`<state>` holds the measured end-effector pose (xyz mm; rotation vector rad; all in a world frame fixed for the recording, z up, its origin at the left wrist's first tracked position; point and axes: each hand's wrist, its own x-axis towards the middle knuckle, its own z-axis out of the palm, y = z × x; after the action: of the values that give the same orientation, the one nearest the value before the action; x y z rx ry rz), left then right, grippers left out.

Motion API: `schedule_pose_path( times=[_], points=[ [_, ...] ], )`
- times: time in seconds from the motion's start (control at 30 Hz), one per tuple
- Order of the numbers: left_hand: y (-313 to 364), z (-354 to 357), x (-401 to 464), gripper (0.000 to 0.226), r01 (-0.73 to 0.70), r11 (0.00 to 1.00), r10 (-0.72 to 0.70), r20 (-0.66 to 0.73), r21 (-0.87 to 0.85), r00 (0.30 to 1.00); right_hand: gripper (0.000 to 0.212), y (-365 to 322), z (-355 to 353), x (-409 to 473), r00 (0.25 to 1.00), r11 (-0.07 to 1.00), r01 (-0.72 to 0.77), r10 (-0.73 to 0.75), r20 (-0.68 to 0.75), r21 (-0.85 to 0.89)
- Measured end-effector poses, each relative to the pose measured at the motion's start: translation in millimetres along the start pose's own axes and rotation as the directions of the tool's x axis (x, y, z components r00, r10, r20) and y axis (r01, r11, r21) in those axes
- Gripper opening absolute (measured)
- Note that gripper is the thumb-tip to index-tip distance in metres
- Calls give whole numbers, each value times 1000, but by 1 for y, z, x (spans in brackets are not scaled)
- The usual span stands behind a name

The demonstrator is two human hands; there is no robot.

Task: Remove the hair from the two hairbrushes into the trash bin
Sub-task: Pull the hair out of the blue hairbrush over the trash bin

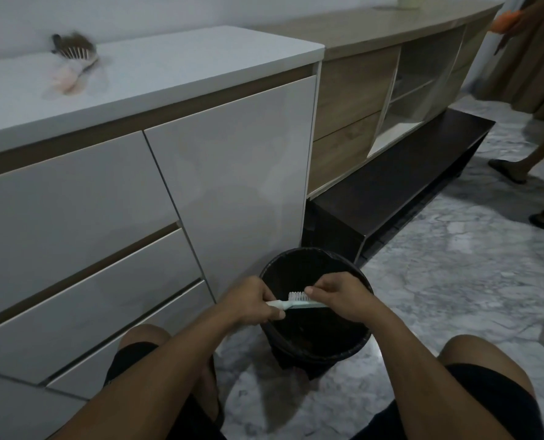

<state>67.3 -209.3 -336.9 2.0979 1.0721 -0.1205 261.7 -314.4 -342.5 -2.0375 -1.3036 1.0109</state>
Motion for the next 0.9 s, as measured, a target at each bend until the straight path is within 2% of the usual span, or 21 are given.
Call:
schedule_pose_path(
  times=[0.13, 0.23, 0.33, 0.43, 0.5, 0.57, 0.73, 0.9],
  points=[
    [4, 1, 1, 30, -16, 995, 17, -10, 95, 1000, 27, -5, 9, 0, 994, 997, 65, -60, 97, -49],
    [7, 3, 0, 30, -36, 990, 35, 9, 133, 999, 21, -5, 13, 0, 996, 996, 77, -75, 55, -39],
    [7, 7, 0, 26, -1, 1000, 2, 95, -14, 995, 15, -5, 14, -1, 995, 995, 94, -92, -47, 21],
    [5, 9, -1, 19, 66, 983, -35, 176, -171, 984, 35, -5, 13, -3, 991, 994, 108, -108, -73, 1],
    [6, 9, -2, 16, 74, 969, -28, 195, -236, 980, 38, -6, 14, -4, 986, 993, 108, -112, -120, -43],
    [10, 8, -4, 15, 56, 971, -8, 205, -232, 979, 32, -5, 16, -4, 981, 994, 97, -102, -162, -40],
    [12, 7, -7, 18, 15, 983, 21, 195, -184, 981, 21, 1, 20, -2, 988, 998, 38, -31, -149, 42],
    [8, 10, -8, 24, 26, 972, 15, 172, -233, 985, 19, 7, 21, 1, 987, 988, 81, -60, -152, 133]
  ],
)
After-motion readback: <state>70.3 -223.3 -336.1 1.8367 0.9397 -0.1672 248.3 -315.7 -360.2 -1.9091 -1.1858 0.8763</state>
